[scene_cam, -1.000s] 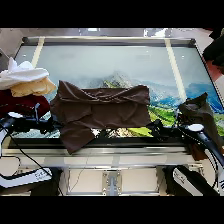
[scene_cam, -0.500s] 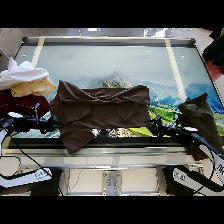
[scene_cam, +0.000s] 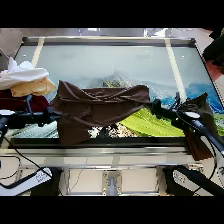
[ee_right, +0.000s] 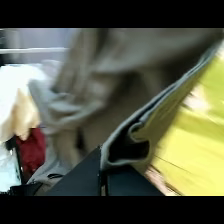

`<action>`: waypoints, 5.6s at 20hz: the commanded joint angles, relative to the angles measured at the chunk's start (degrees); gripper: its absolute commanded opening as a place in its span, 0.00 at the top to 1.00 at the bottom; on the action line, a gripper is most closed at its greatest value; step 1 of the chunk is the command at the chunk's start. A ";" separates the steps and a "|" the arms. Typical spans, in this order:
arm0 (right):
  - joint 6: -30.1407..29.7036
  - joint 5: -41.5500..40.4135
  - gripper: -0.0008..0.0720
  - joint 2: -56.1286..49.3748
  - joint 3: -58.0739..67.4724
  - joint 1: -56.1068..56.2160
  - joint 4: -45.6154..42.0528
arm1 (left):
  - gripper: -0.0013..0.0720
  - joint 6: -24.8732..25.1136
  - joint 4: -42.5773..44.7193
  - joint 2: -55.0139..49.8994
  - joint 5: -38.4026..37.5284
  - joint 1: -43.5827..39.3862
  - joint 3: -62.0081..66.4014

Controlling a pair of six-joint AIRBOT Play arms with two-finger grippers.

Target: Fold the shirts.

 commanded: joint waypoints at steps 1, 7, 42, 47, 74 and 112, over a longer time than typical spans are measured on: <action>0.92 4.20 0.98 10.45 9.94 0.44 -9.20 | 0.97 0.81 -6.56 13.68 -5.20 3.96 5.05; 21.73 11.74 0.98 33.05 29.66 0.44 -44.44 | 0.97 -2.54 -17.97 39.30 0.70 17.66 19.02; 23.47 -5.73 0.36 -18.67 51.08 -2.29 -52.09 | 0.02 -18.91 20.48 -13.57 22.75 -23.47 41.11; 21.99 20.46 0.38 -6.21 54.01 -14.25 -68.26 | 0.02 -18.91 33.24 2.32 3.19 -13.22 36.17; 10.29 30.40 0.38 8.79 23.21 -24.61 -39.19 | 0.16 -7.50 -4.66 1.40 12.44 -4.57 -14.71; 14.56 -7.91 0.74 2.71 -13.20 -11.28 -21.51 | 0.97 -6.01 -4.70 1.49 10.40 -7.76 -14.69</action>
